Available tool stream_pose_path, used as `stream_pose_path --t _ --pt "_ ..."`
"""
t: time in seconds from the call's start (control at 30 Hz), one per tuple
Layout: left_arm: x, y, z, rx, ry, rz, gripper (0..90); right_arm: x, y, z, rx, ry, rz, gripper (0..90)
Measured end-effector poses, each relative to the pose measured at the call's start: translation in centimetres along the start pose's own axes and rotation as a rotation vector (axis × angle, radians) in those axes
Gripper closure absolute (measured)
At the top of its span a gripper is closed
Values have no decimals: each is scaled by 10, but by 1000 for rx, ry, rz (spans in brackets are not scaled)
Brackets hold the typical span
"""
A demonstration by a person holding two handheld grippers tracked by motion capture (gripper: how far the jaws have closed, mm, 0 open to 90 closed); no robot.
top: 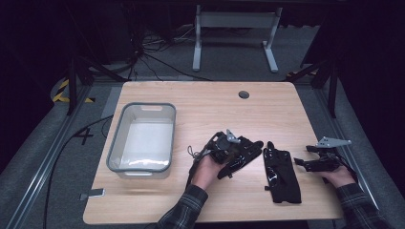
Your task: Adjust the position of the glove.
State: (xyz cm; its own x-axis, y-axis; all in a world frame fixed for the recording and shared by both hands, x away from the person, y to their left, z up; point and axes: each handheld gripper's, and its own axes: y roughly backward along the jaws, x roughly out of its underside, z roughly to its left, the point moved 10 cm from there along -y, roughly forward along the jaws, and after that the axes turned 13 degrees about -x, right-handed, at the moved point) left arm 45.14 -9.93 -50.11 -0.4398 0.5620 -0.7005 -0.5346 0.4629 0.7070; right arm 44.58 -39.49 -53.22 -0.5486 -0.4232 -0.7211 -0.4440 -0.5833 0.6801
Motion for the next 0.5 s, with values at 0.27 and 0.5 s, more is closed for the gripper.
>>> stream_pose_path --t 0.27,0.5 --pt "16 -9 27 -35 50 61 895 0 0 0 0 1 0 174" --pt "29 -6 18 -20 17 96 897 0 0 0 0 1 0 172"
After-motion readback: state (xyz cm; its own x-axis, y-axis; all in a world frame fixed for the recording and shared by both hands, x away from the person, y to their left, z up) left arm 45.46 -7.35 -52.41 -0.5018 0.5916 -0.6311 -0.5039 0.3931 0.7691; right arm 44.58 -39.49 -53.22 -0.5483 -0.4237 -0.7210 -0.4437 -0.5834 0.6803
